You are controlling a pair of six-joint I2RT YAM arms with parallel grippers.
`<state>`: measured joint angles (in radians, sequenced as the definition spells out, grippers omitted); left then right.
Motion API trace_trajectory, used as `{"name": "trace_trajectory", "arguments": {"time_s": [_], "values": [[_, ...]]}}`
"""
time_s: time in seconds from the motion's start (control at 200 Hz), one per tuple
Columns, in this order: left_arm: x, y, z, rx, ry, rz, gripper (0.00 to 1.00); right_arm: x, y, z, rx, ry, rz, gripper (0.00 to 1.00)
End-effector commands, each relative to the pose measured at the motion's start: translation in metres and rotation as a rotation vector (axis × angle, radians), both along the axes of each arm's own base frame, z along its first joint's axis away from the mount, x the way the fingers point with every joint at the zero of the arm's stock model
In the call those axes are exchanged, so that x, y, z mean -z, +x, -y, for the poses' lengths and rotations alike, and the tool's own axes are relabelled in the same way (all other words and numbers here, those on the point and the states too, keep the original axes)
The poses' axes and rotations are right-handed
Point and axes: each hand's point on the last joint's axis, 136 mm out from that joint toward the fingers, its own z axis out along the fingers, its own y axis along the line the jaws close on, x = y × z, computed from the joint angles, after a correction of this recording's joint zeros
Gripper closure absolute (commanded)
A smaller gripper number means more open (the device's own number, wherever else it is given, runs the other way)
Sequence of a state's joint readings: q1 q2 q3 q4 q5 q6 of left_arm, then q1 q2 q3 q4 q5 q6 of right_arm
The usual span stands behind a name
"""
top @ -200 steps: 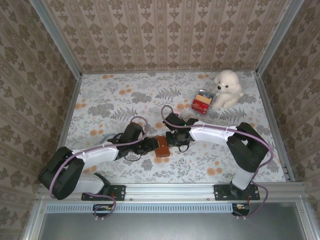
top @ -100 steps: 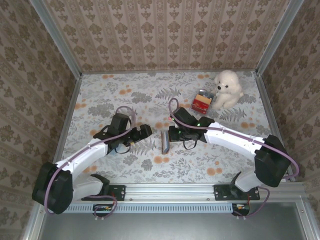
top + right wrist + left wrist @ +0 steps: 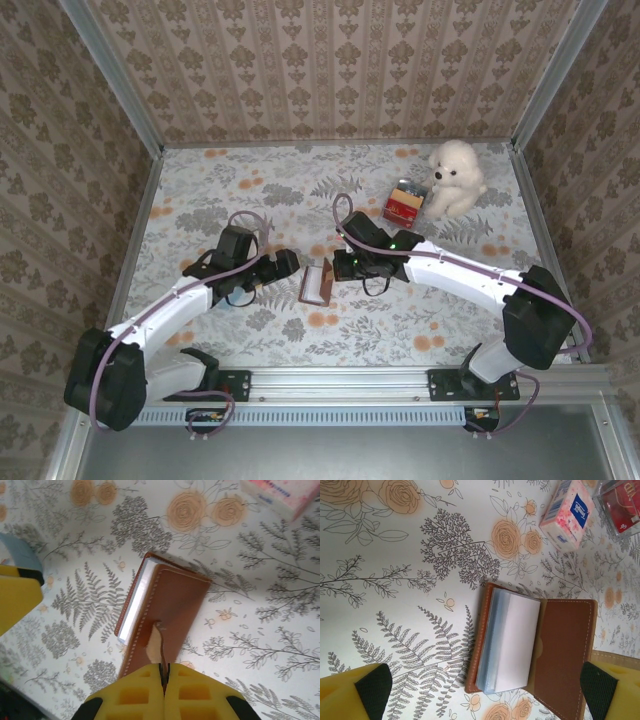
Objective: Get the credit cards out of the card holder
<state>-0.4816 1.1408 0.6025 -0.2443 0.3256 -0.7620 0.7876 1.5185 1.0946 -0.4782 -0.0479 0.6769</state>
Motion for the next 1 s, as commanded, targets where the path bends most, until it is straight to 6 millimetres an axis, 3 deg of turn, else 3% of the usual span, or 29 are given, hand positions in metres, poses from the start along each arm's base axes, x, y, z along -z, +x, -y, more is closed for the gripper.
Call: {"name": "trace_trajectory", "arguments": {"time_s": [0.0, 0.21, 0.435, 0.54, 0.745, 0.995], "values": [[-0.002, -0.004, 0.005, 0.041, -0.033, 0.007, 0.00, 0.010, 0.009, 0.026, 0.088, -0.092, 0.003, 0.94], [-0.002, -0.004, 0.018, 0.055, -0.112, -0.019, 0.00, 0.034, 0.007, 0.064, 0.198, -0.111, -0.050, 0.94], [-0.004, -0.004, 0.039, 0.106, -0.186, -0.041, 0.08, 0.051, 0.006, 0.080, 0.237, -0.096, -0.094, 0.94], [-0.002, -0.006, 0.047, 0.129, -0.198, -0.058, 0.11, 0.057, 0.006, 0.082, 0.239, -0.093, -0.106, 0.94], [-0.006, -0.006, 0.062, 0.159, -0.223, -0.056, 0.27, 0.065, 0.004, 0.080, 0.225, -0.091, -0.131, 0.94], [0.002, -0.008, 0.072, 0.204, -0.204, -0.079, 0.29, 0.075, 0.005, 0.082, 0.227, -0.112, -0.151, 0.94]]}}
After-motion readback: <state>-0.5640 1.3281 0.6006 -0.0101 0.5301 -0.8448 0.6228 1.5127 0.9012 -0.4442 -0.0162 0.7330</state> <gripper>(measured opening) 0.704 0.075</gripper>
